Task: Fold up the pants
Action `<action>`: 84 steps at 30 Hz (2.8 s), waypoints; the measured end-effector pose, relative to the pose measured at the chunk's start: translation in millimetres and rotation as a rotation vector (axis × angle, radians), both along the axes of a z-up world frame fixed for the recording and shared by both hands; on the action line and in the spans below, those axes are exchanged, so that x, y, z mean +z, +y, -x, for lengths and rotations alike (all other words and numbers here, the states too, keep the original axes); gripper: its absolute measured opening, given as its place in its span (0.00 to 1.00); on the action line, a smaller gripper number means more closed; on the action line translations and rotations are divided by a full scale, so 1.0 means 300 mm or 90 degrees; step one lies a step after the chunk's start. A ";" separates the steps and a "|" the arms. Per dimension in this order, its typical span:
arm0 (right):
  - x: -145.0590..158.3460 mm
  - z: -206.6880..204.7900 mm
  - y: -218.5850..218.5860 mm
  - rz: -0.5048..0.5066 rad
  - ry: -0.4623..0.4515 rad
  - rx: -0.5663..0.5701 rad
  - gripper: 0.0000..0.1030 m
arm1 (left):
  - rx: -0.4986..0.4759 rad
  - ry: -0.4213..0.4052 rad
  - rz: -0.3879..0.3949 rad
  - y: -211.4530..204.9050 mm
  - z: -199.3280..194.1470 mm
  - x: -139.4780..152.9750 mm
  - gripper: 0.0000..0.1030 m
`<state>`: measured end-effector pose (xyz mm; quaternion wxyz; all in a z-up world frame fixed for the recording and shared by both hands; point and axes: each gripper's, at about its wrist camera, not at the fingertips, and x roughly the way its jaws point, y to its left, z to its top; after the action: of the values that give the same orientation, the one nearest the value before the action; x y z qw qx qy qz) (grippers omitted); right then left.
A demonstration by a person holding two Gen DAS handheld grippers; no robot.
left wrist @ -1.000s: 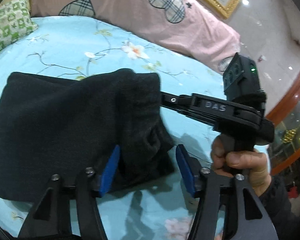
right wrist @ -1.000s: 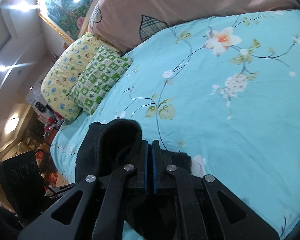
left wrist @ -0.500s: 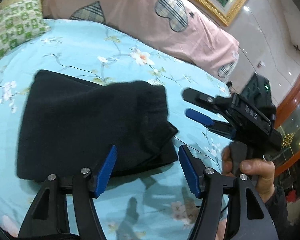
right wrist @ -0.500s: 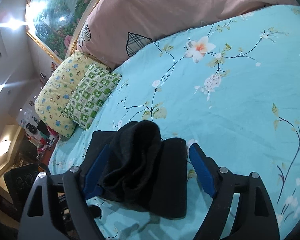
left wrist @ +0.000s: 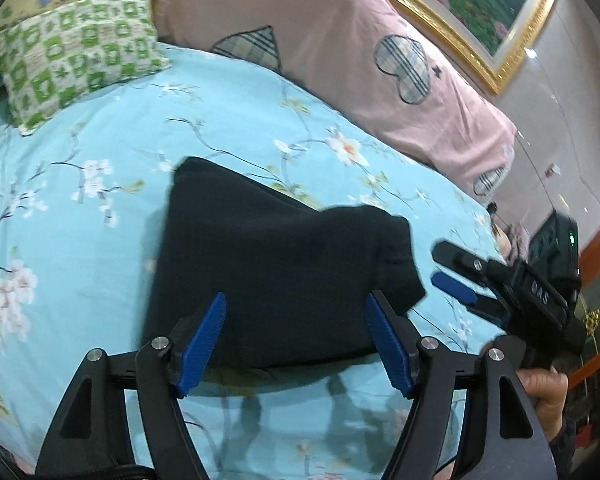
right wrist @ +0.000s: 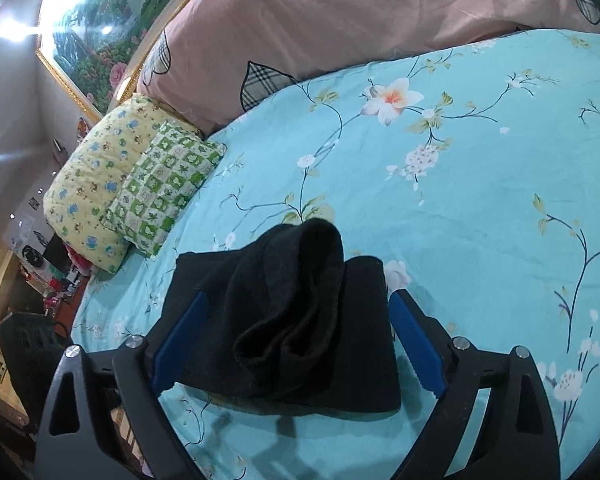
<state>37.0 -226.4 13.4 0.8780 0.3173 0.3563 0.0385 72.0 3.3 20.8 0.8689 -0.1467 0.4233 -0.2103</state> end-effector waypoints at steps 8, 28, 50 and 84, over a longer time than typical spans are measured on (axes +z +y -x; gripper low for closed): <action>-0.033 0.012 0.029 0.000 0.027 -0.017 0.89 | 0.045 0.018 0.010 0.122 -0.053 -0.022 0.74; -0.111 -0.024 0.019 -0.051 0.064 -0.026 0.89 | 0.038 0.084 0.034 0.154 -0.170 -0.112 0.77; -0.231 0.037 -0.046 -0.123 0.068 0.006 0.42 | 0.002 0.156 0.051 0.069 -0.260 -0.246 0.80; 0.020 -0.180 -0.012 -0.005 -0.051 0.059 0.31 | -0.009 -0.033 -0.023 0.020 -0.410 0.050 0.25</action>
<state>91.2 -230.0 19.5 0.8878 0.3018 0.3349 0.0928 194.8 9.2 35.8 0.8806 -0.1228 0.4053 -0.2126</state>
